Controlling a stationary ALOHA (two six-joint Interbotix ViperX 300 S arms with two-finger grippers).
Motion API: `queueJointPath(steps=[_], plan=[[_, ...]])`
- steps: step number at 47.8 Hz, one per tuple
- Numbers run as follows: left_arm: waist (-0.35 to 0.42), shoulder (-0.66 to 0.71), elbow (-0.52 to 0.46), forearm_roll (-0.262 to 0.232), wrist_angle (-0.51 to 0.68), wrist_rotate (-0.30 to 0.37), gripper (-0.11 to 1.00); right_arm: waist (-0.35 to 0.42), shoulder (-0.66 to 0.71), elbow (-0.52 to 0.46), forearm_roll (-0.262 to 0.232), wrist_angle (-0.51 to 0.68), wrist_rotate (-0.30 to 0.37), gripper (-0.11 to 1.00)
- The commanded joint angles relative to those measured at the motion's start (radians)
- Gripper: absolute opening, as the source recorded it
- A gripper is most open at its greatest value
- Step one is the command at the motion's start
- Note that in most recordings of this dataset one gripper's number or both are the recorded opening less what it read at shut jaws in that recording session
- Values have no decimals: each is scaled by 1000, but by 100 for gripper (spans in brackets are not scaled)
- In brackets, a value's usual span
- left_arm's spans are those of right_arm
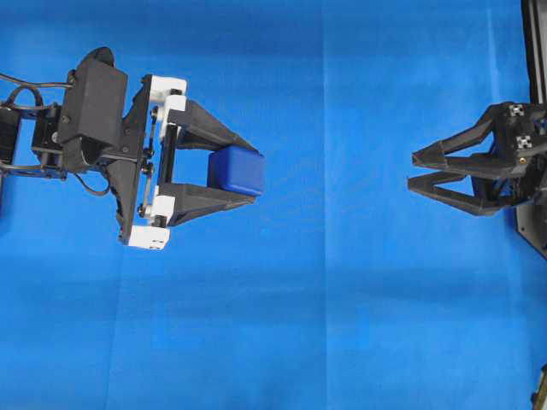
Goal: Handover the blue block to the right arm after grasping it with the left arm, then place it in the designated position.
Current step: 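Move the open right gripper toward the cube held by the left gripper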
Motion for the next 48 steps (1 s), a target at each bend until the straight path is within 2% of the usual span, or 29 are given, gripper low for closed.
queueJointPath(steps=[1,19,48], plan=[[0,-17,-14,0,-11,-2,49,3,3,-29,-2,-8,3,96],[-3,-15,-17,-2,-11,-2,49,3,118,-124,-2,-8,3,96],[-5,-17,-15,-2,-6,-2,49,3,413,-393,-2,-9,3,96]])
